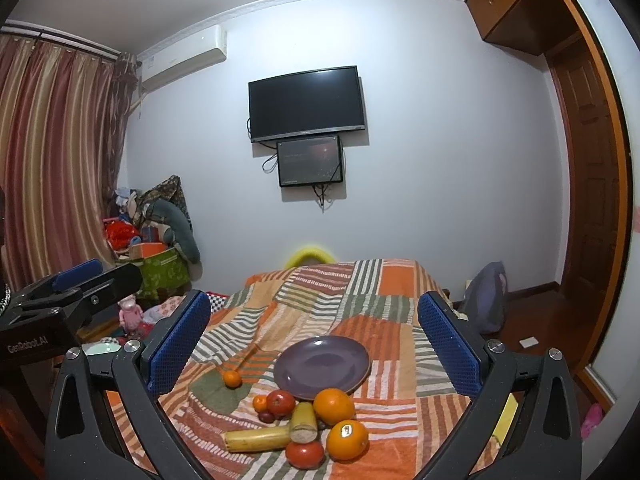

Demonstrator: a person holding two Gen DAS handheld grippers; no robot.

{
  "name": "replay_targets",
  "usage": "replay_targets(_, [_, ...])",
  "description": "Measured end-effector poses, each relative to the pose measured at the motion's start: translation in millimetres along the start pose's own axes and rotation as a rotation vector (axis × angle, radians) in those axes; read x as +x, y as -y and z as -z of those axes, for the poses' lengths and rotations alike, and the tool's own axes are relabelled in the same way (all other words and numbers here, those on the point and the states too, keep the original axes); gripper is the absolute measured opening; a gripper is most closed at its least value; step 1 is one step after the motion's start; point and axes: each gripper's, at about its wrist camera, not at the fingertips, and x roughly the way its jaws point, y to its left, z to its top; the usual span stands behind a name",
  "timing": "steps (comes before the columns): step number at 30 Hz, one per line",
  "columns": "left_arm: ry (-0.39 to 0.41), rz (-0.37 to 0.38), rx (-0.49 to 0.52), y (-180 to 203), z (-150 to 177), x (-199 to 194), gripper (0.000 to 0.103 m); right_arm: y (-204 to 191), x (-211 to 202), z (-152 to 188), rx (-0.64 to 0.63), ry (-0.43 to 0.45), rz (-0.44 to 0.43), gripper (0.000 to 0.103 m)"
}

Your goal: Organize fruits

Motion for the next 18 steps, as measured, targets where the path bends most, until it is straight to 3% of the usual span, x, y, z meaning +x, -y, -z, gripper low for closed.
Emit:
replay_targets(7, [-0.026, -0.005, 0.011, 0, 4, 10, 0.103, 7, 8, 6, 0.006, -0.04, 0.012, 0.103])
replay_targets(8, [-0.038, -0.004, 0.011, -1, 4, 13, 0.099, 10, 11, 7, 0.01, -0.051, 0.013, 0.103])
replay_targets(12, [-0.11, -0.004, 0.021, -2, 10, 31, 0.076, 17, 18, 13, 0.012, -0.092, 0.025, 0.084])
replay_targets(18, [-0.226, 0.012, 0.035, -4, 24, 63, 0.063, 35, 32, 27, 0.037, -0.181, 0.017, 0.066])
